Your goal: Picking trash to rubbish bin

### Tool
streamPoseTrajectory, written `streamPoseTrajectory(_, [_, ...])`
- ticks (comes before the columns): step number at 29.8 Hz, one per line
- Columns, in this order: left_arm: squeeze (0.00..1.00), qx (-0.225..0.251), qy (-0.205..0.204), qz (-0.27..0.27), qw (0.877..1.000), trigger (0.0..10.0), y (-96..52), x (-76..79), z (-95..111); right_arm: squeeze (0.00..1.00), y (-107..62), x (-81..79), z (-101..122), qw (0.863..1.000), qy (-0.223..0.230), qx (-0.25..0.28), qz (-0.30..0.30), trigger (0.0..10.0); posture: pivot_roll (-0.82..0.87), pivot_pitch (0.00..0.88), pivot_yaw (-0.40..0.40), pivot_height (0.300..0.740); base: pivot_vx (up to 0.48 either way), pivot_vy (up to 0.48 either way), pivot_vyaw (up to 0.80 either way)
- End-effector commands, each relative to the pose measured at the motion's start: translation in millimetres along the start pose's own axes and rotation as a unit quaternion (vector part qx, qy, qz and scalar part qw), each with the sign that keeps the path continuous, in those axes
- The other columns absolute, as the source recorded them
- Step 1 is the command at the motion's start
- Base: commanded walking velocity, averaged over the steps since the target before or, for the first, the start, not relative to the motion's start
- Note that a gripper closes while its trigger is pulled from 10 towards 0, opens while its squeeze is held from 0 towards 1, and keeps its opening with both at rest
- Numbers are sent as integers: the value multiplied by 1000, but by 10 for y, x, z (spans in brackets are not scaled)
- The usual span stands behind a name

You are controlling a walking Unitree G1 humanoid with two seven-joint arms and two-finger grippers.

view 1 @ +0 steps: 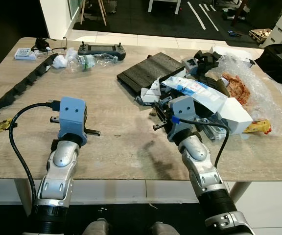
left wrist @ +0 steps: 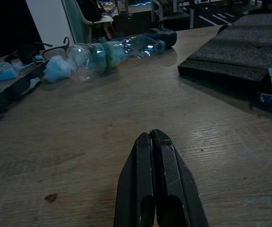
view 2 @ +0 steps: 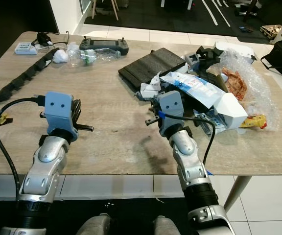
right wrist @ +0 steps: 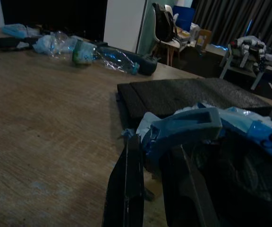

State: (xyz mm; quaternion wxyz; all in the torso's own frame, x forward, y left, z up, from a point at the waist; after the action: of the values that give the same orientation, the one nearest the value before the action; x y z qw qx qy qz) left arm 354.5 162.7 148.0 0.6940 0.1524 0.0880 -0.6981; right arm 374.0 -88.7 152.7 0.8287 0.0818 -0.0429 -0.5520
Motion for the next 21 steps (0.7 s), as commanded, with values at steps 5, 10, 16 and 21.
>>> streamPoseTrajectory(5, [0, 1, -14, -10, 1000, 10000, -33, 78, 5, 0, -47, 4, -36, 1000, 4, -10, -5, 10000, 45, 90, -64, 740, 0, 0, 0])
streamPoseTrajectory(10, [0, 4, -20, -14, 1000, 10000, -38, 107, 20, 0, -55, -6, -49, 1000, 6, -14, -7, 10000, 44, 86, -64, 740, 0, 0, 0])
streamPoseTrajectory(16, [0, 9, -24, -17, 1000, 10000, -25, 130, 47, 0, -68, 29, -56, 1000, 3, -16, -16, 10000, 43, 84, -65, 740, 0, 0, 0])
streamPoseTrajectory(21, [0, 10, -23, -19, 1000, 10000, -24, 133, 48, 0, -68, 31, -54, 1000, 4, -17, -17, 10000, 42, 83, -66, 740, 0, 0, 0])
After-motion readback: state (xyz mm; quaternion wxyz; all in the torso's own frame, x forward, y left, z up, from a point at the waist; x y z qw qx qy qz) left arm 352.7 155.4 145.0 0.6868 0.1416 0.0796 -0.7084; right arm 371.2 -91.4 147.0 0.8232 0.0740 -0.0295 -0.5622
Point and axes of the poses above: a point about 5 cm out from each wrist's last joint towards the gripper, its own y axis pointing out of the wrist towards the gripper, its own z axis along the axis of the wrist's last joint, x = y × z, the point moved 6 cm from there along y, pointing out of the wrist towards the gripper, and after that the axes turned 11 degrees about y, right-handed, at the moved point
